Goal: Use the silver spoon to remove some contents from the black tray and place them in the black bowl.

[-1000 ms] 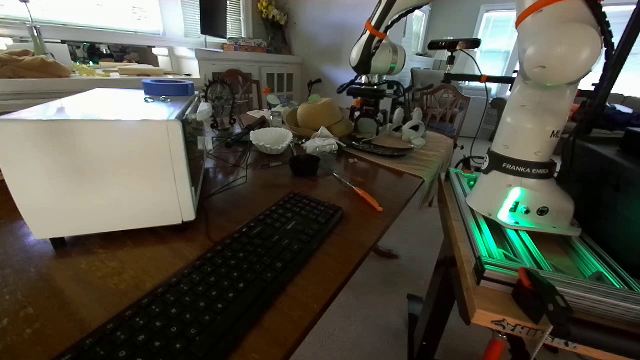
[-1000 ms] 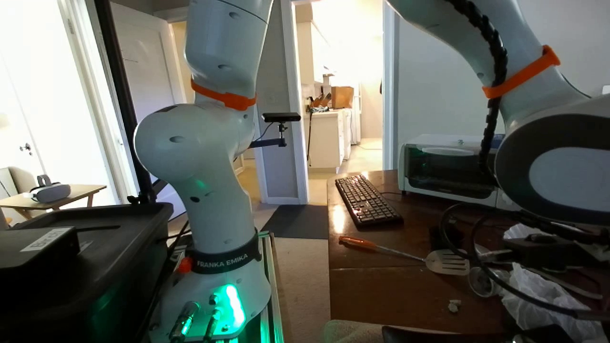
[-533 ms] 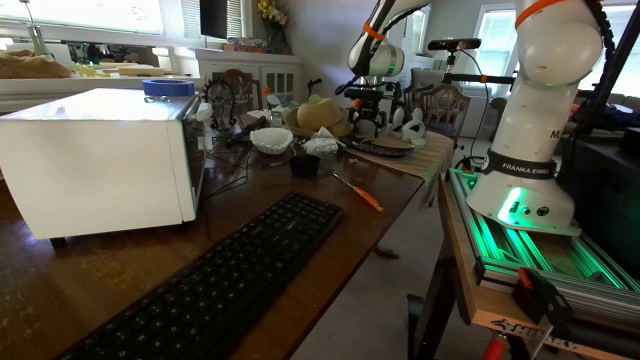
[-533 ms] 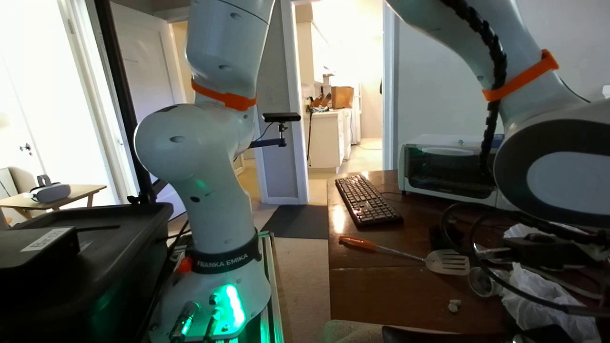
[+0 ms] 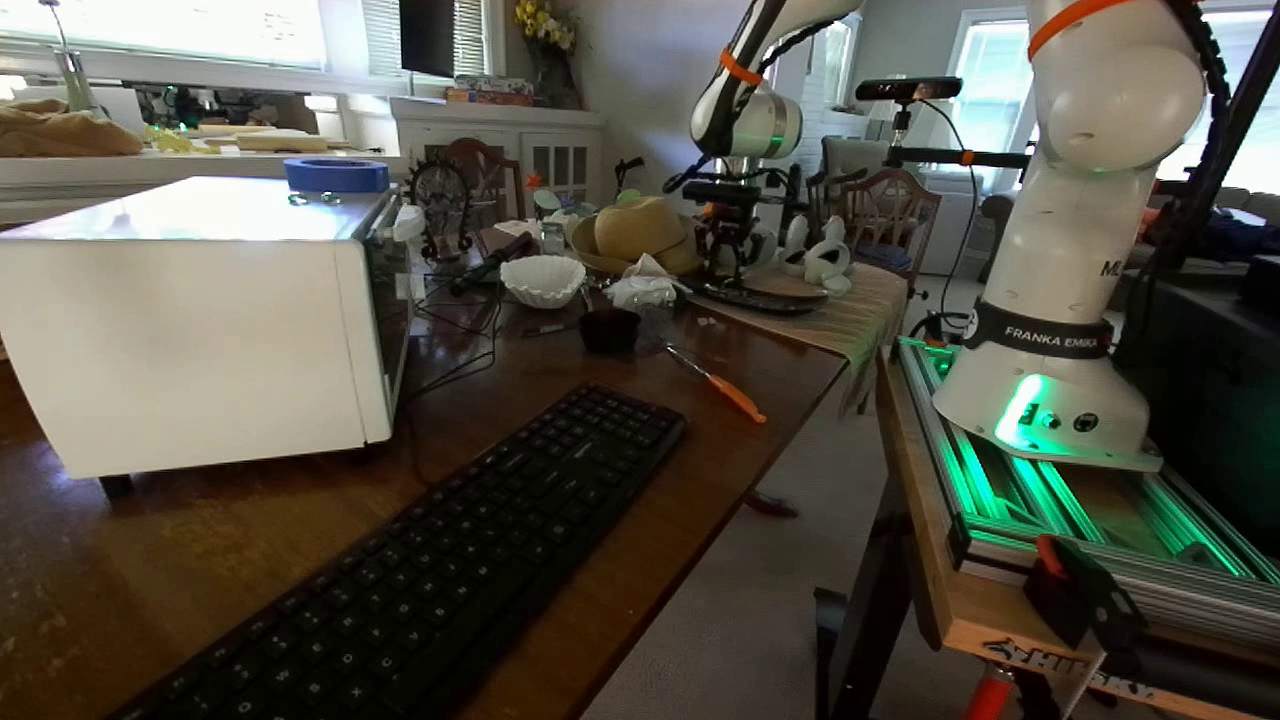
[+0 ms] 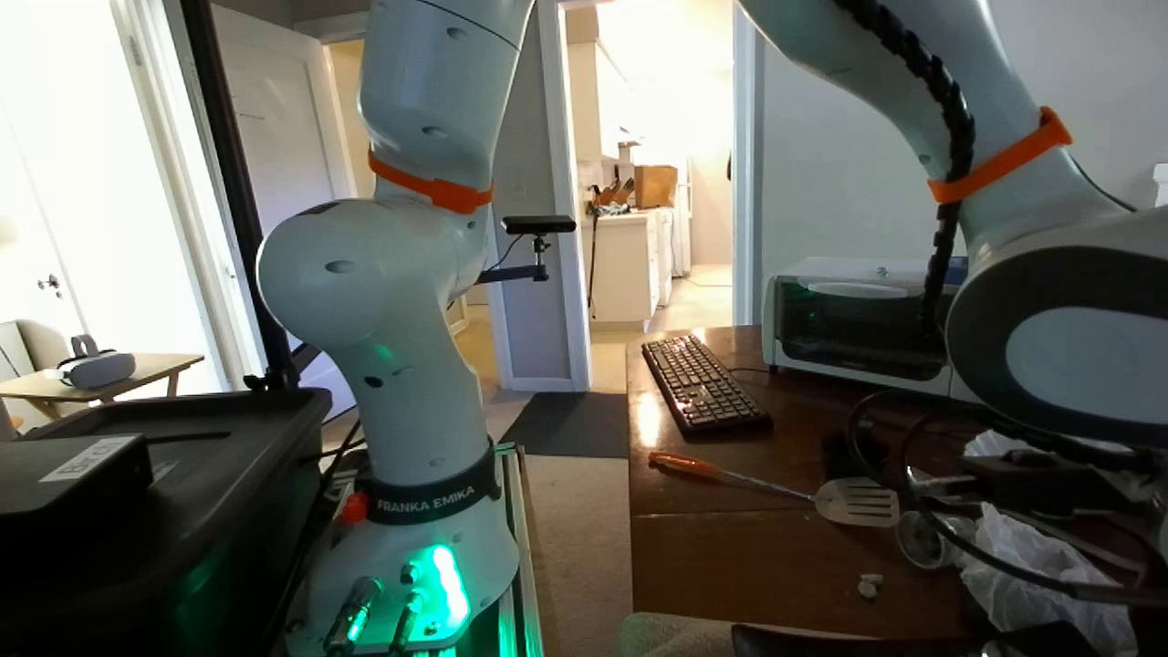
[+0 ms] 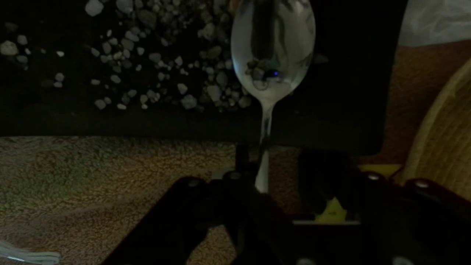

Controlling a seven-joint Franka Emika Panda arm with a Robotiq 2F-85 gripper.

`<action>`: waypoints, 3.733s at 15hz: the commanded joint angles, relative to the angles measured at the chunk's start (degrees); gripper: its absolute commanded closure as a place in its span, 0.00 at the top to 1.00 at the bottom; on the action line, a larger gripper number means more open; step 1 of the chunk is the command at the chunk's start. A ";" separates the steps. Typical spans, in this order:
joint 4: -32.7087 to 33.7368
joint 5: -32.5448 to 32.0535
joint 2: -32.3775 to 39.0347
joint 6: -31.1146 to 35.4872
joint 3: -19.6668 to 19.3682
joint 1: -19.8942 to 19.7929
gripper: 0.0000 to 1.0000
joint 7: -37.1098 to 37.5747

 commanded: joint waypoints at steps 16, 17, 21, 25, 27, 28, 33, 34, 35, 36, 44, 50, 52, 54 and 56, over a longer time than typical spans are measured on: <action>-0.67 -1.12 -1.23 0.92 -1.85 1.43 0.02 1.80; -1.12 -1.61 -1.56 1.51 -2.34 1.77 0.02 2.26; -3.93 -4.18 -3.40 6.95 -4.78 4.43 0.02 6.50; -7.58 -11.49 -2.61 20.79 -11.01 11.48 0.02 18.01; -9.19 -15.12 -1.51 25.69 -16.51 17.13 0.02 23.66; -10.02 -16.21 -1.13 27.47 -19.16 19.95 0.02 25.68; -14.38 -17.51 0.16 32.77 -31.66 33.78 0.02 30.03; -15.10 -17.17 0.13 32.98 -33.55 36.00 0.02 29.94; -15.83 -16.99 0.09 32.85 -35.62 38.32 0.02 29.94; -16.54 -16.83 0.00 32.95 -37.53 40.49 0.02 29.96; -19.09 -15.72 0.26 36.31 -41.74 46.04 0.02 28.11; -19.73 -15.24 2.34 39.22 -41.02 46.30 0.02 28.87; -19.92 -15.10 3.46 40.70 -40.22 46.22 0.02 29.13; -19.96 -14.83 5.20 42.54 -39.26 45.92 0.02 29.53; -19.71 -7.04 6.88 44.14 -36.17 45.05 0.02 24.14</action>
